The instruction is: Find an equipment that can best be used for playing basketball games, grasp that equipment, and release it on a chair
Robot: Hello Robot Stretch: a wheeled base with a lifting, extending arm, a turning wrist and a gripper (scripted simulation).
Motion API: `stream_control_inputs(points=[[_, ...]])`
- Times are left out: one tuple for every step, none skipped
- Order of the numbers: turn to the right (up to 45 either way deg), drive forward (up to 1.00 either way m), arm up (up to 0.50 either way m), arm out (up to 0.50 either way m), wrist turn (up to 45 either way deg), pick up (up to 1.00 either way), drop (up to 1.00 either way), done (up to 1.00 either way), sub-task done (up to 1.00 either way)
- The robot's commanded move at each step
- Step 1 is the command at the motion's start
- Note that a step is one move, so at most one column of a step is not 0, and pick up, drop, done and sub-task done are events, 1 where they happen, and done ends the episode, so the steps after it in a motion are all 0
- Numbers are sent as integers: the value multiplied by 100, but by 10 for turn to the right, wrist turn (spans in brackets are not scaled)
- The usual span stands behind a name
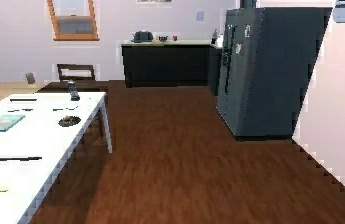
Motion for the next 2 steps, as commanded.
stream_control_inputs(points=[[450, 0, 0, 0, 0, 0, 0, 0, 0], [180, 0, 0, 0, 0, 0, 0, 0, 0]])
